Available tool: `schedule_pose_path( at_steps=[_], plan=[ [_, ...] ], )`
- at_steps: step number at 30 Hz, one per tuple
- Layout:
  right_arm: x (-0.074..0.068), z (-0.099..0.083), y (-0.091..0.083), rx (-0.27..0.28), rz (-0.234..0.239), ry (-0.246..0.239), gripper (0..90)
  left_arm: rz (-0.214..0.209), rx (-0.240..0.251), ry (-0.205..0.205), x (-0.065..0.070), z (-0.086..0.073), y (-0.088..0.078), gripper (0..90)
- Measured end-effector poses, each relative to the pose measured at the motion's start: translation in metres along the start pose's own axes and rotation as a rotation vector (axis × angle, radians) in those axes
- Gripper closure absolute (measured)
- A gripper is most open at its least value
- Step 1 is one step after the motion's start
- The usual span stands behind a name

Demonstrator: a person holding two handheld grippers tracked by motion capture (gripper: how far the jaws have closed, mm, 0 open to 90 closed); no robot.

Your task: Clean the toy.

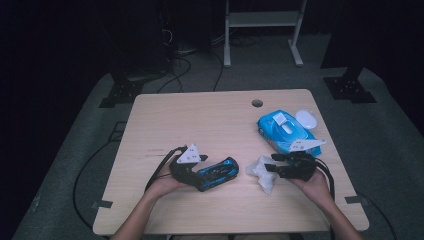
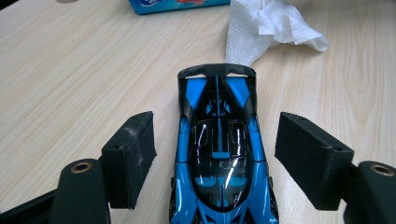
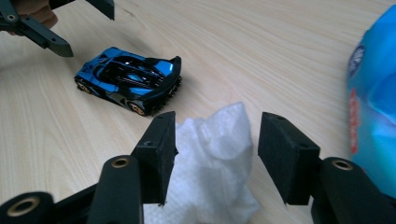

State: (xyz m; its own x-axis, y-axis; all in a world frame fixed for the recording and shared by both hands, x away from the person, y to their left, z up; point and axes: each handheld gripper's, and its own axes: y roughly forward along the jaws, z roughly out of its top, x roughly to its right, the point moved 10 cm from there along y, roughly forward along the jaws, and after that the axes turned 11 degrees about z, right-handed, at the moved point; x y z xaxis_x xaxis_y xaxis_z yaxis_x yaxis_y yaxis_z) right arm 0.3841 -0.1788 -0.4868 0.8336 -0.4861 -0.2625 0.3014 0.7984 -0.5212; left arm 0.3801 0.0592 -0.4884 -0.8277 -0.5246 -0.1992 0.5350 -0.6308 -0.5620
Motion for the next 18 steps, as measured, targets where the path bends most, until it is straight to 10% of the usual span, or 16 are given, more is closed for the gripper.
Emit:
schedule_pose_path(
  at_steps=[18],
  plan=[
    [-0.001,-0.006,-0.024,0.019,-0.006,0.009,41.9,0.047,0.042,-0.028,-0.01,0.0,-0.012,26.4]
  ],
)
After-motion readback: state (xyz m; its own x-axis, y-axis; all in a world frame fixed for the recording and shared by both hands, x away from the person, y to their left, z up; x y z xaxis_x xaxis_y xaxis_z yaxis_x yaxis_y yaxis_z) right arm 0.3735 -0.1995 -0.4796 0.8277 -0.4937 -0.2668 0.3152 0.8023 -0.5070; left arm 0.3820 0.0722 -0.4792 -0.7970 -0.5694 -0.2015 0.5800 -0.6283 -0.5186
